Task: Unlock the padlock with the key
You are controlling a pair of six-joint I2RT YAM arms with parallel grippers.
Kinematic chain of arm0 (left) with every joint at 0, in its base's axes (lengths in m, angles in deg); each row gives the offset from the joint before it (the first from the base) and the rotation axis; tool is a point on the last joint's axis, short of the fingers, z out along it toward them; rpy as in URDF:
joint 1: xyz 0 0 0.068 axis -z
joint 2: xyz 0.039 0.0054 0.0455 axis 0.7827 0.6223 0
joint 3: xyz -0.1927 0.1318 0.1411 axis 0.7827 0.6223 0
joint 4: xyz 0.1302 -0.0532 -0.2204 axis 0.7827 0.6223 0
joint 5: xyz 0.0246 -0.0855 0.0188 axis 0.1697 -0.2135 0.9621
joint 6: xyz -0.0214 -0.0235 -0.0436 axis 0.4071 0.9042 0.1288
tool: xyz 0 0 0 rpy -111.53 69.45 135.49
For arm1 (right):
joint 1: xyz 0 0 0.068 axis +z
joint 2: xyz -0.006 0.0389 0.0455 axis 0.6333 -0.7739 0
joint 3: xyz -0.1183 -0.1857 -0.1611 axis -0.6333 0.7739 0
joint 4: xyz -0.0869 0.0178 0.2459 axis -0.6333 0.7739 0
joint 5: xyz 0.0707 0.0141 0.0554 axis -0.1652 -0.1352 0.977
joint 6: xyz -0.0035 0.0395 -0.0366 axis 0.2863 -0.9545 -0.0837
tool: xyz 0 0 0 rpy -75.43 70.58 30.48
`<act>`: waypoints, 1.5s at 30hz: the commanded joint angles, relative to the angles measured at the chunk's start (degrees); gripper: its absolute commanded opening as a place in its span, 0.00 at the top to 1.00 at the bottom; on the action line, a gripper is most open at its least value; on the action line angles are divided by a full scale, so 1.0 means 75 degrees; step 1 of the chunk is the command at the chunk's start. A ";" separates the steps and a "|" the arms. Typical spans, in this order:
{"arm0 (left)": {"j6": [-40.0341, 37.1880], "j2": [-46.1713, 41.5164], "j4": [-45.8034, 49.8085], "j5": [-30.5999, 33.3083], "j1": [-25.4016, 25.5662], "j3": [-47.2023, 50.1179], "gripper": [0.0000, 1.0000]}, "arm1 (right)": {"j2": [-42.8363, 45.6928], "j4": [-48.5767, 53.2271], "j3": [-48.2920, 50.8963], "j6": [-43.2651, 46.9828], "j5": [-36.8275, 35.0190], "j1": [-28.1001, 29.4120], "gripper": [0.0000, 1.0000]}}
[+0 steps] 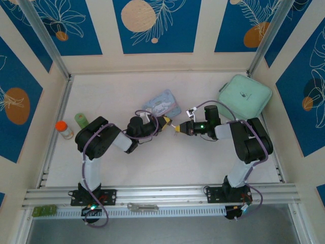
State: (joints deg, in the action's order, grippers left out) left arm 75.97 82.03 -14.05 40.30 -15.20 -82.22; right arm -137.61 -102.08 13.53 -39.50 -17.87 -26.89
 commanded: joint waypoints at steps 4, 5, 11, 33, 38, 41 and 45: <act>0.0096 0.0036 -0.0689 -0.0201 -0.0073 0.0008 1.00 | -0.0064 -0.0159 -0.0125 -0.0109 0.0089 0.0058 1.00; 0.0086 0.0044 -0.0689 -0.0200 -0.0073 0.0019 1.00 | -0.0039 -0.0150 -0.0133 -0.0112 0.0097 0.0059 1.00; 0.0123 0.0082 -0.0781 -0.0207 -0.0062 0.0021 1.00 | -0.0065 -0.0240 -0.0164 -0.0151 0.0034 0.0059 1.00; 0.0158 0.0094 -0.0999 -0.0448 0.0115 -0.0117 1.00 | -0.0213 0.0124 -0.0579 -0.0007 -0.0158 0.0280 1.00; 0.0094 0.0082 -0.0938 -0.0693 0.0113 -0.0212 1.00 | -0.0246 0.0359 -0.0736 0.0107 -0.0124 0.0269 1.00; 0.0082 0.0106 -0.0923 -0.1064 0.0126 -0.0328 1.00 | -0.0272 0.0735 -0.0928 0.0328 -0.0173 0.0242 1.00; 0.0017 0.0040 -0.0771 -0.1570 0.0133 -0.0355 1.00 | -0.0225 0.1298 -0.1258 0.0676 -0.0257 0.0167 1.00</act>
State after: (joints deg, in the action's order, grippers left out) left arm 75.94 82.29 -15.90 38.74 -15.77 -82.79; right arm -138.92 -95.61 7.12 -37.56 -18.70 -25.91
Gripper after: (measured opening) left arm 0.105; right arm 0.051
